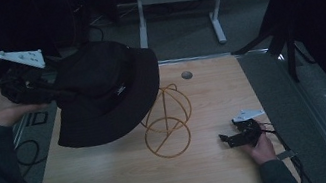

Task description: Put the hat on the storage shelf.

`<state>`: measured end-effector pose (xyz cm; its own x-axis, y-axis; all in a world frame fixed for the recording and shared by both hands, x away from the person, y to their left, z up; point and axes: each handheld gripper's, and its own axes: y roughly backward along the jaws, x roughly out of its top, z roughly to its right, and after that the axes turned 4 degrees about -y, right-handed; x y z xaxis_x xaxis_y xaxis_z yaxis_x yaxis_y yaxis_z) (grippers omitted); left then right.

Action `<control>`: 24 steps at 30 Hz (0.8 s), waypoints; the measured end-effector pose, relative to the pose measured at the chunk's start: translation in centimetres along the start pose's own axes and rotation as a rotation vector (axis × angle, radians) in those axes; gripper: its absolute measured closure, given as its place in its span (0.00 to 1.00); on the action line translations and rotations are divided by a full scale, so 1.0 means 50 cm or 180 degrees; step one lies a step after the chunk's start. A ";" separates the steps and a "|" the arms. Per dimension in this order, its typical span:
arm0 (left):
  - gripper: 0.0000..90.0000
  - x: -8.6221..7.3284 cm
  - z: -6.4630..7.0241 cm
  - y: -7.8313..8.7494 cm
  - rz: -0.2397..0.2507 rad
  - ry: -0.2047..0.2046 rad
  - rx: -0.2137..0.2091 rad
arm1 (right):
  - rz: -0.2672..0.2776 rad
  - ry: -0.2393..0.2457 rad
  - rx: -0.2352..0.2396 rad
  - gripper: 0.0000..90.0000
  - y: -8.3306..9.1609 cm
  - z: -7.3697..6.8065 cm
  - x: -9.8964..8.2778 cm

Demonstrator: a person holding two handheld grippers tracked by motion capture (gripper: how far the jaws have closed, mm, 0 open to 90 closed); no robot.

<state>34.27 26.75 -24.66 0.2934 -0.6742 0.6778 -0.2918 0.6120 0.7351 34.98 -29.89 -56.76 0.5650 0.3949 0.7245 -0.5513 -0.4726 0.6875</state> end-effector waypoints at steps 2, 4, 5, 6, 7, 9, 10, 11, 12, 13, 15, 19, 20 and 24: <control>0.95 0.009 0.005 -0.003 0.0015 -0.0033 -0.0023 | 0.0000 0.0001 0.0000 0.13 0.000 0.000 0.000; 0.95 0.019 0.009 -0.005 -0.0011 -0.0093 -0.0043 | 0.0000 0.0000 0.0000 0.13 0.000 0.000 0.000; 0.95 0.023 0.011 -0.006 -0.0014 -0.0112 -0.0052 | 0.0001 0.0002 0.0000 0.13 0.000 0.000 0.000; 0.95 0.027 0.014 -0.009 -0.0022 -0.0127 -0.0053 | 0.0000 0.0001 0.0000 0.13 0.000 0.000 0.000; 0.95 0.033 0.016 -0.011 -0.0042 -0.0153 -0.0057 | 0.0000 0.0001 0.0000 0.13 0.000 0.000 0.000; 0.95 0.040 0.020 -0.016 -0.0060 -0.0175 -0.0064 | 0.0001 0.0003 0.0000 0.13 0.000 0.000 0.000; 0.95 0.044 0.022 -0.020 -0.0074 -0.0195 -0.0077 | 0.0001 0.0001 -0.0001 0.13 0.000 0.000 0.000; 0.95 0.047 0.024 -0.023 -0.0087 -0.0209 -0.0082 | 0.0000 0.0001 -0.0002 0.13 0.000 0.000 0.000; 0.95 0.051 0.026 -0.027 -0.0098 -0.0223 -0.0084 | 0.0000 0.0001 0.0000 0.13 0.000 0.000 0.000; 0.95 0.054 0.028 -0.030 -0.0115 -0.0251 -0.0089 | 0.0001 0.0001 -0.0002 0.13 0.000 0.000 0.000; 0.95 0.061 0.031 -0.039 -0.0108 -0.0275 -0.0119 | 0.0000 0.0001 0.0000 0.13 0.000 0.000 0.000; 0.95 0.073 0.035 -0.057 -0.0122 -0.0333 -0.0186 | 0.0000 0.0001 0.0000 0.13 0.000 0.000 0.000; 0.95 0.077 0.036 -0.061 -0.0136 -0.0353 -0.0198 | 0.0000 0.0001 -0.0002 0.13 0.000 0.000 0.000; 0.95 0.089 0.044 -0.077 -0.0189 -0.0409 -0.0221 | 0.0001 0.0004 -0.0002 0.13 0.000 0.000 0.000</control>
<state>34.71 20.47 -24.51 0.1880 -0.7547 0.6285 -0.2125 0.5936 0.7762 34.98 -29.89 -56.76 0.5640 0.3956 0.7248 -0.5518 -0.4724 0.6872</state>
